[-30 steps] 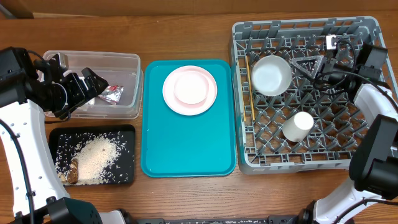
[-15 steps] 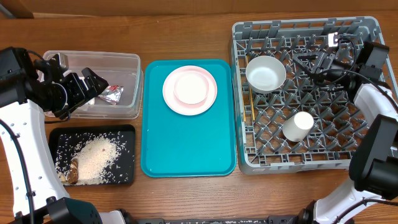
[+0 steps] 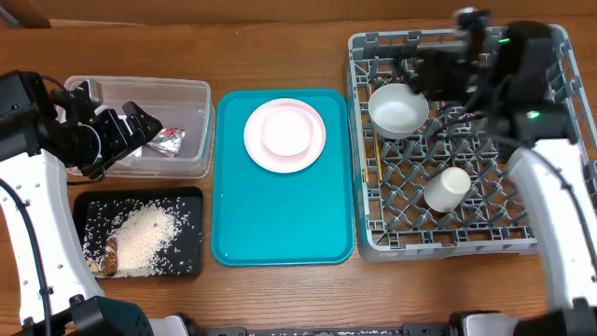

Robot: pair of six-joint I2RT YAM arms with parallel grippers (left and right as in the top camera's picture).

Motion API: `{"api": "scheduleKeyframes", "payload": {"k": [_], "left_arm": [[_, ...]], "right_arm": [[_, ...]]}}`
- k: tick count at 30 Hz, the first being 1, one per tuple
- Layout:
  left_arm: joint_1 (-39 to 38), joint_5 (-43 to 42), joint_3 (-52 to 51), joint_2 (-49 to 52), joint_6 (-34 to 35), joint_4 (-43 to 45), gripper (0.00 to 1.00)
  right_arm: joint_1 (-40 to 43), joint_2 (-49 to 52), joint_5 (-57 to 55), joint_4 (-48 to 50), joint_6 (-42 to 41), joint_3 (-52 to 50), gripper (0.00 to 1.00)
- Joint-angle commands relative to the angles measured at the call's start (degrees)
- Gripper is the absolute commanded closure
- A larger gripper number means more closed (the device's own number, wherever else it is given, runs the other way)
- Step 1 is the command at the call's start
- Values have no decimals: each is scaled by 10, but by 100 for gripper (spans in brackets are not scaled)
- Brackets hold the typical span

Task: Sort waste into correct bins and load items into the dishwasher
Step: 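Reposition the right gripper above the grey bowl's rim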

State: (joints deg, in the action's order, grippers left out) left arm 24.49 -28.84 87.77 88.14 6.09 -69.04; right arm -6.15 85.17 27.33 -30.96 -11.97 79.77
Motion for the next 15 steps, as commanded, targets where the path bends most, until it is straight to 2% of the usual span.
{"api": "scheduleKeyframes", "payload": {"k": [1,5,15], "left_arm": [[-1,-1,10,-5,8,1,0],[-1,-1,10,-5,8,1,0],[-1,-1,10,-5,8,1,0]], "right_arm": [[-78,15,-339,-35,78,0,31],[-136,43,-440,-65,95,0,28],[-144,114,-412,-77,90,0,28]]}}
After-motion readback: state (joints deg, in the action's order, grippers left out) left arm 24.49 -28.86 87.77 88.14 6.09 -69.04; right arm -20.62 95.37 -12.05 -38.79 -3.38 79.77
